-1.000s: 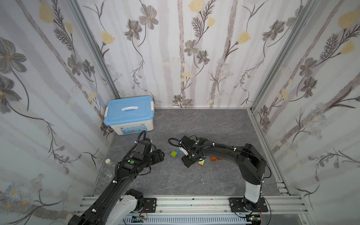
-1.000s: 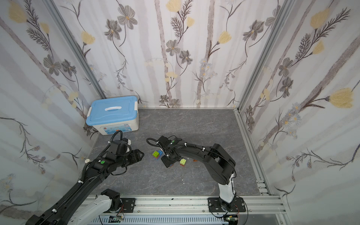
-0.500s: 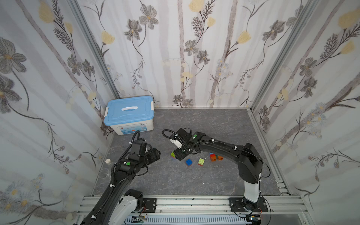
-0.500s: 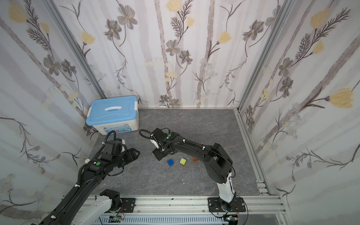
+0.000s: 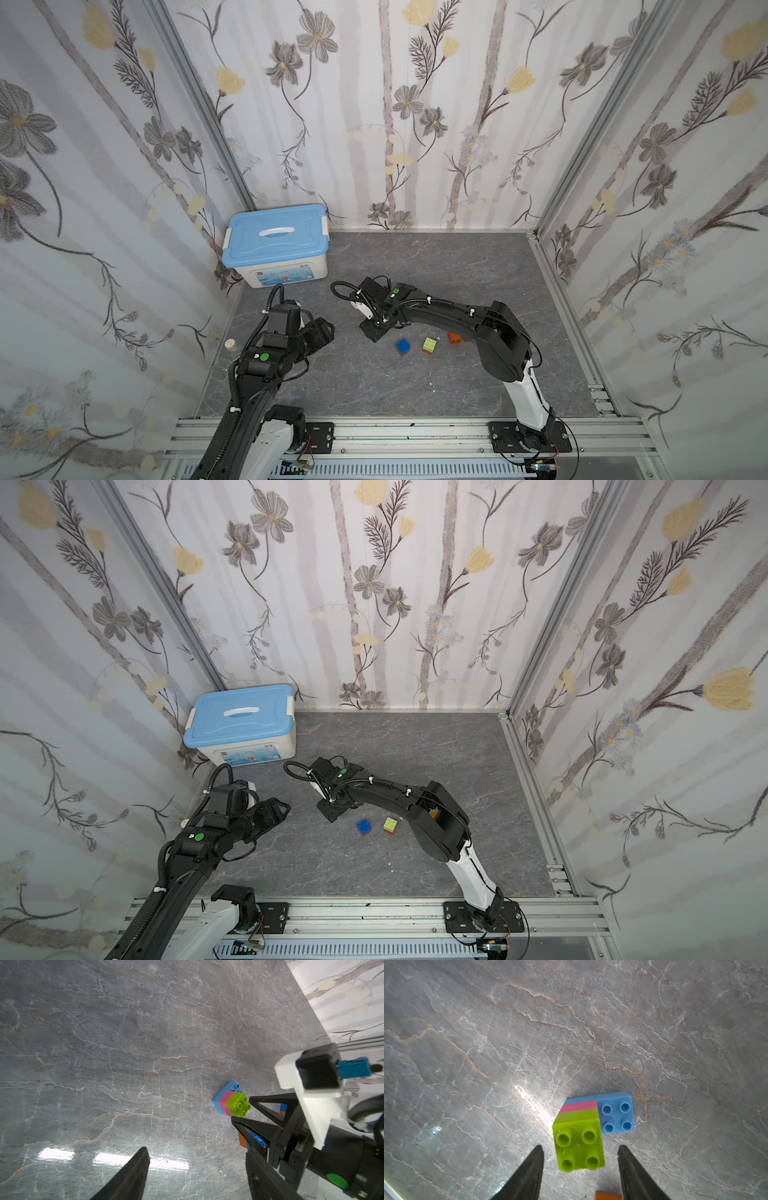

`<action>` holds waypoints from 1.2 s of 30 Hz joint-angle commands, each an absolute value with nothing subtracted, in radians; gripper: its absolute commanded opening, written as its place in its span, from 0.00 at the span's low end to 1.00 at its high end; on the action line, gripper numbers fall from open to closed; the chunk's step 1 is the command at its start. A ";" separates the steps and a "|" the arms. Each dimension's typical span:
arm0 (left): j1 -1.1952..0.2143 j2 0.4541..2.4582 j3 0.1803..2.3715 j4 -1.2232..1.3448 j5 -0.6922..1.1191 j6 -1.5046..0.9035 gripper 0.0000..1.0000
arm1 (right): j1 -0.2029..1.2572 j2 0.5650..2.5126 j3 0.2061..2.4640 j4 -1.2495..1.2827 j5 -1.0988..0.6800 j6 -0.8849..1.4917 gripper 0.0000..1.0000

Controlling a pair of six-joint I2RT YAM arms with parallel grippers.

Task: Assemble the letter h with lego
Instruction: Pick up the lego brick from the center of the board, then assemble the lego brick with the lego brick.

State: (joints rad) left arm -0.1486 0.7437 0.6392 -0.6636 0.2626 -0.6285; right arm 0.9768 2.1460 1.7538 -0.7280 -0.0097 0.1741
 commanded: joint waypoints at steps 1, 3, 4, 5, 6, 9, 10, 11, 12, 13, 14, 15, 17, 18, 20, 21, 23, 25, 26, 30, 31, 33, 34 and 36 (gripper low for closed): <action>-0.146 0.739 0.641 -0.669 0.265 -0.627 0.76 | 0.978 2.160 1.763 -0.717 0.020 0.168 0.53; -0.146 0.741 0.638 -0.667 0.265 -0.627 0.76 | 0.981 2.167 1.764 -0.706 0.020 0.168 0.46; -0.146 0.741 0.638 -0.667 0.265 -0.627 0.76 | 0.982 2.167 1.764 -0.701 0.024 0.170 0.44; -0.146 0.741 0.635 -0.666 0.267 -0.627 0.76 | 0.983 2.167 1.764 -0.697 0.025 0.170 0.40; -0.145 0.741 0.635 -0.663 0.268 -0.627 0.76 | 0.981 2.168 1.764 -0.696 0.024 0.171 0.36; -0.146 0.741 0.630 -0.660 0.272 -0.627 0.76 | 0.983 2.164 1.767 -0.697 0.023 0.173 0.30; -0.146 0.741 0.630 -0.659 0.275 -0.627 0.76 | 0.984 2.161 1.769 -0.704 0.023 0.176 0.30; -0.146 0.741 0.629 -0.657 0.276 -0.627 0.76 | 0.985 2.156 1.774 -0.716 0.023 0.178 0.28; -0.146 0.740 0.629 -0.657 0.278 -0.627 0.76 | 0.986 2.147 1.775 -0.727 0.025 0.183 0.28; -0.147 0.739 0.628 -0.656 0.278 -0.627 0.76 | 0.986 2.131 1.774 -0.739 0.027 0.191 0.27; -0.145 0.739 0.627 -0.654 0.280 -0.627 0.76 | 0.988 2.116 1.773 -0.751 0.022 0.198 0.27; -0.145 0.739 0.627 -0.651 0.282 -0.629 0.76 | 0.989 2.097 1.769 -0.765 0.017 0.208 0.28; -0.145 0.742 0.624 -0.647 0.288 -0.627 0.76 | 0.989 2.053 1.756 -0.794 0.012 0.226 0.28; -0.146 0.744 0.624 -0.645 0.294 -0.627 0.76 | 0.990 2.029 1.746 -0.811 0.012 0.233 0.28; -0.146 0.745 0.620 -0.639 0.300 -0.626 0.76 | 0.989 1.982 1.718 -0.840 0.028 0.247 0.28; -0.146 0.746 0.620 -0.636 0.302 -0.625 0.76 | 0.988 1.960 1.702 -0.856 0.040 0.257 0.28; -0.146 0.745 0.617 -0.626 0.314 -0.615 0.76 | 0.986 1.919 1.662 -0.884 0.052 0.281 0.29; -0.146 0.748 0.617 -0.619 0.324 -0.612 0.76 | 0.984 1.873 1.603 -0.897 0.055 0.309 0.29; -0.146 0.752 0.614 -0.617 0.324 -0.613 0.76 | 0.983 1.854 1.576 -0.895 0.055 0.318 0.29; -0.146 0.770 0.605 -0.602 0.335 -0.613 0.76 | 0.979 1.781 1.482 -0.883 0.069 0.353 0.29; -0.146 0.774 0.601 -0.599 0.335 -0.612 0.76 | 0.978 1.769 1.466 -0.878 0.069 0.359 0.29; -0.146 0.775 0.599 -0.595 0.335 -0.613 0.76 | 0.978 1.754 1.443 -0.865 0.065 0.380 0.30; -0.146 0.777 0.599 -0.595 0.336 -0.612 0.76 | 0.977 1.745 1.432 -0.855 0.058 0.387 0.30; -0.146 0.775 0.598 -0.594 0.337 -0.612 0.76 | 0.977 1.735 1.413 -0.841 0.054 0.396 0.30</action>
State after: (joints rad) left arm -0.1471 0.7750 0.6003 -0.6193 0.3286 -0.6243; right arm 0.9775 1.7535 1.4296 -0.8639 0.0490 0.3542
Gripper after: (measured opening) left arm 0.762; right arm 0.330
